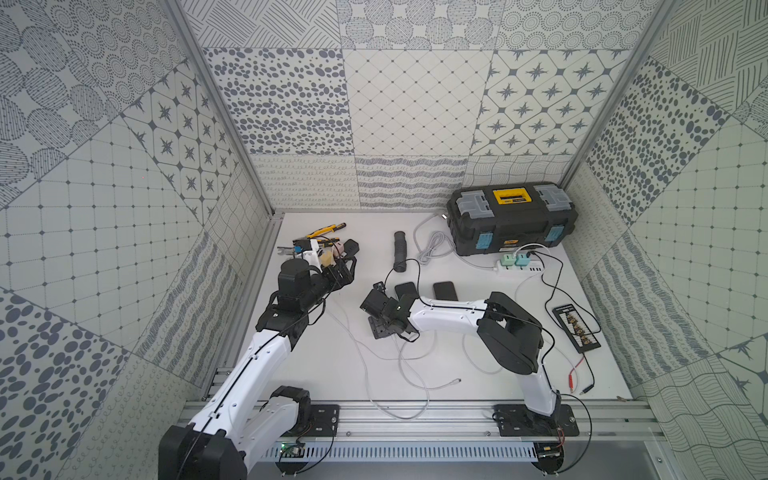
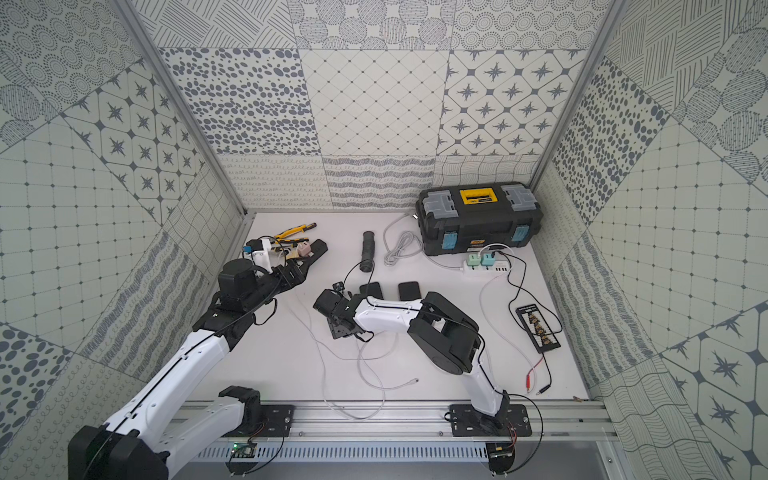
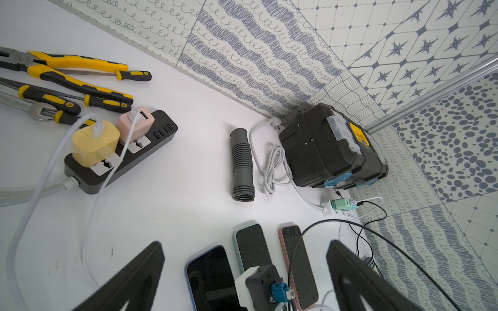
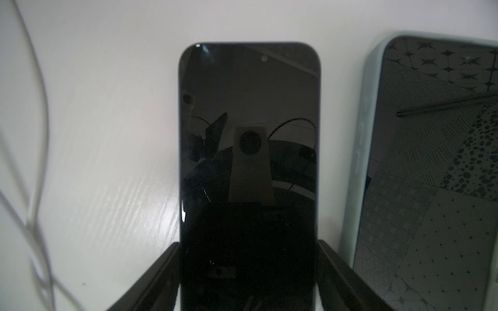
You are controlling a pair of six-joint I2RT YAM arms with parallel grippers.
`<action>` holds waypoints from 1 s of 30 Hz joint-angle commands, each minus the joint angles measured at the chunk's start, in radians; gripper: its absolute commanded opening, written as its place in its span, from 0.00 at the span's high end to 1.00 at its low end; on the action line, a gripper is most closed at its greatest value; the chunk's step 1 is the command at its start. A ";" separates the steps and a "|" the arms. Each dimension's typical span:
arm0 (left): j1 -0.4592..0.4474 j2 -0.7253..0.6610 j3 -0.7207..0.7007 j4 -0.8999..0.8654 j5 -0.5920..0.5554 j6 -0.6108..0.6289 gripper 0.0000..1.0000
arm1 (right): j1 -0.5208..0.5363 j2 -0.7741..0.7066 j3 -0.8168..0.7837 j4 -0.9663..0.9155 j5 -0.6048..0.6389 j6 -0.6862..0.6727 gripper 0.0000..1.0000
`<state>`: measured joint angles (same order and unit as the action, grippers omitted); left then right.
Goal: Unplug the charging cable from the phone
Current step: Pick up the phone at the center of the board.
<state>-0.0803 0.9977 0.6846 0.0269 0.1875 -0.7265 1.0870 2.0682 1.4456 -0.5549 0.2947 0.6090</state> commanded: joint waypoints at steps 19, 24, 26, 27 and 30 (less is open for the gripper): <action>0.004 0.040 0.007 0.120 0.208 -0.021 0.02 | -0.193 -0.379 -0.271 0.339 -0.370 -0.012 0.47; 0.005 0.070 0.005 0.185 0.320 -0.040 0.02 | -0.262 -0.445 -0.404 0.551 -0.562 0.000 0.48; 0.004 0.084 -0.001 0.231 0.371 -0.056 0.02 | -0.292 -0.463 -0.456 0.647 -0.636 0.026 0.48; 0.005 0.091 -0.002 0.251 0.394 -0.067 0.02 | -0.307 -0.471 -0.483 0.700 -0.677 0.041 0.48; 0.004 0.115 -0.006 0.304 0.453 -0.097 0.02 | -0.350 -0.491 -0.556 0.858 -0.772 0.093 0.49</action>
<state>-0.0803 1.0851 0.6842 0.1642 0.4549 -0.7727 0.7612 1.6264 0.9241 0.0193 -0.3145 0.6487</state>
